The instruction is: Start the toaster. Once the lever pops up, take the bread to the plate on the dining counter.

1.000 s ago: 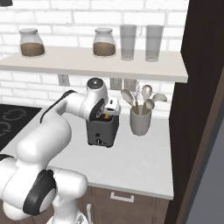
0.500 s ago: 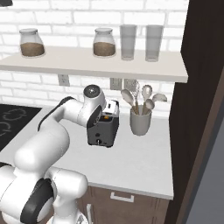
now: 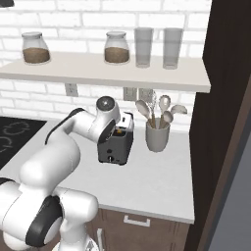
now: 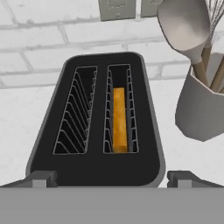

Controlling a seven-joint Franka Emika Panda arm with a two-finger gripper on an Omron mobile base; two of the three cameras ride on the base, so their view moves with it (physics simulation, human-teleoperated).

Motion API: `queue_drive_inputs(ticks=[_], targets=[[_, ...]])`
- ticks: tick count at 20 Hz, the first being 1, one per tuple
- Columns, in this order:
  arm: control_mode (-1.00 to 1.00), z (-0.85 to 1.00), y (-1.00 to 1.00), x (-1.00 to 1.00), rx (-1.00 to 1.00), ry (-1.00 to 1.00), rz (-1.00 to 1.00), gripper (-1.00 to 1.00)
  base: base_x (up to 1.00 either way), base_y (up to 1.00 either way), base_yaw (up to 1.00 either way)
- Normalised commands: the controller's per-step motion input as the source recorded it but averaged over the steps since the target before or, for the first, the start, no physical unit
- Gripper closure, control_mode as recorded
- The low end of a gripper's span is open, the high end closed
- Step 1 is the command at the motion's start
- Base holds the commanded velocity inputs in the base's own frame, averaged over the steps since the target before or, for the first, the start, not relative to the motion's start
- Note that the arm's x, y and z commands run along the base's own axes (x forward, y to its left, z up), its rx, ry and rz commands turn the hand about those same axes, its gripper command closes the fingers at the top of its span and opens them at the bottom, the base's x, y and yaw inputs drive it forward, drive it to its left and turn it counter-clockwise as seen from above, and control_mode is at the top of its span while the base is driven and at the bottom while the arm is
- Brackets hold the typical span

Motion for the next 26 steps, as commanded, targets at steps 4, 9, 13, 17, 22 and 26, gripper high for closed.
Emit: queue_drive_inputs(ticks=[4, 9, 13, 17, 22, 26], targets=[[-1.00, 0.00, 0.00, 0.27, 0.00, 0.00, 0.00, -1.00, 0.00, 0.00, 0.00], [-1.00, 0.00, 0.00, 0.14, 0.00, 0.00, 0.00, -1.00, 0.00, 0.00, 0.00], [-1.00, 0.00, 0.00, 0.00, 0.00, 0.00, 0.00, -1.00, 0.00, 0.00, 0.00], [-1.00, 0.00, 0.00, 0.00, 0.00, 0.00, 0.00, -1.00, 0.00, 0.00, 0.00], [-1.00, 0.00, 0.00, 0.00, 0.00, 0.00, 0.00, -1.00, 0.00, 0.00, 0.00], [-1.00, 0.00, 0.00, 0.00, 0.00, 0.00, 0.00, -1.00, 0.00, 0.00, 0.00]])
